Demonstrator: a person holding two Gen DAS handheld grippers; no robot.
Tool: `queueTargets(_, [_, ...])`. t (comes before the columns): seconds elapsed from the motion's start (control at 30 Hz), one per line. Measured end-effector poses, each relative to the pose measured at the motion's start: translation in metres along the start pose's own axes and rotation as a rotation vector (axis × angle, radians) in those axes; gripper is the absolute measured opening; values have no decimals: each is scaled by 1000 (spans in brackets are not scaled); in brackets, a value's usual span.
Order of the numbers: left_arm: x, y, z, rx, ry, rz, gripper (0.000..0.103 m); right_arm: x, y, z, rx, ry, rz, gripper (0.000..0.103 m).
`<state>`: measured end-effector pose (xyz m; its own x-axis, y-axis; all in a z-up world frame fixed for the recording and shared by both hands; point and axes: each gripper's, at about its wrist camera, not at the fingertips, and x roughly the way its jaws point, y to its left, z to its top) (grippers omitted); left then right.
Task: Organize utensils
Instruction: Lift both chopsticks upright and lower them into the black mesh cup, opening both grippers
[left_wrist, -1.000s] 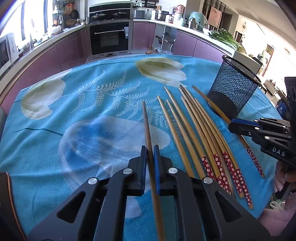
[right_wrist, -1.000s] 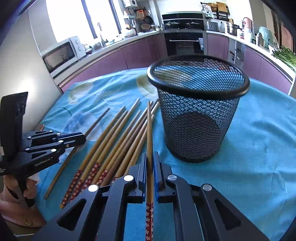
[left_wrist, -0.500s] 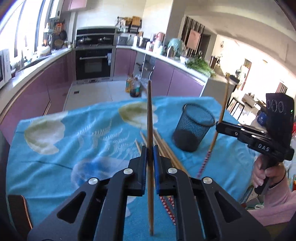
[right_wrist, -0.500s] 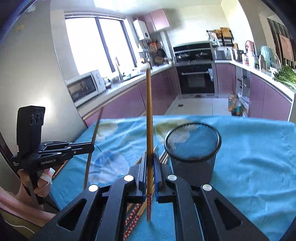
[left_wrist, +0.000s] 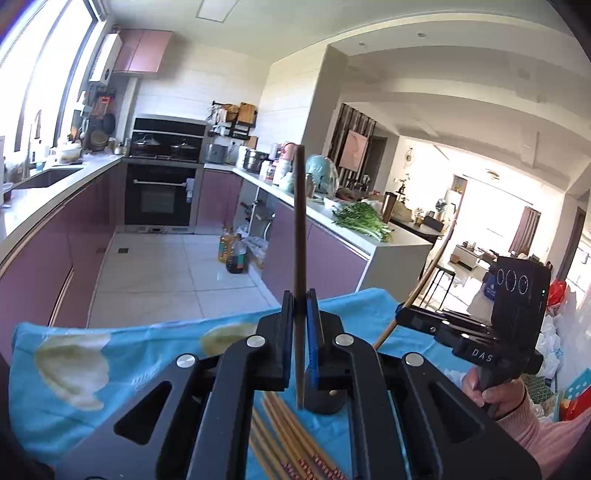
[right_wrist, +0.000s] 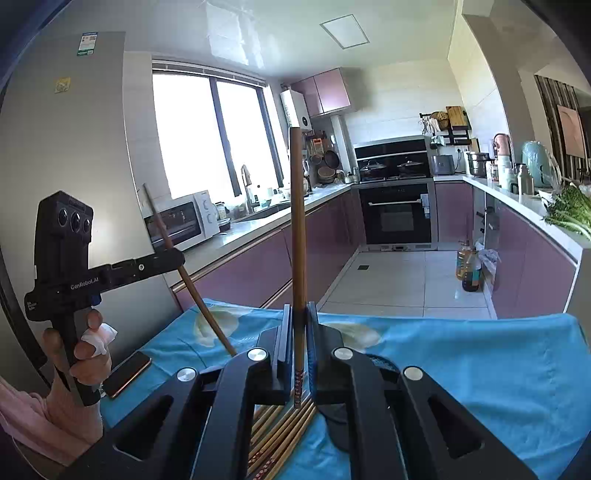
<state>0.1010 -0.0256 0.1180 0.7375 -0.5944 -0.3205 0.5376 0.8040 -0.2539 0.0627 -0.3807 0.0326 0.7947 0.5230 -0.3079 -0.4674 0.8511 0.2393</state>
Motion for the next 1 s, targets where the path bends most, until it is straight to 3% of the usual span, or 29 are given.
queueTargets(0.2, [31, -33, 28, 49, 1, -53, 8, -2, -16, 8, 7, -19, -20, 6])
queueTargets(0.4, [65, -62, 34, 83, 34, -77, 7, 8, -28, 4, 8, 2, -48, 6])
queueTargets(0.6, [112, -76, 13, 110, 159, -74, 8, 27, -36, -6, 17, 105, -60, 6])
queueTargets(0.87, [169, -65, -35, 122, 330, -61, 8, 68, -40, -25, 29, 284, -68, 9])
queueTargets(0.9, [174, -59, -39, 121, 339, -59, 9, 72, -41, -25, 36, 288, -80, 9])
queueTargets(0.97, [180, -55, -43, 124, 342, -37, 26, 73, -41, -26, 44, 281, -94, 9])
queueTargets(1.0, [179, -51, -46, 124, 334, -21, 28, 73, -41, -26, 54, 269, -100, 13])
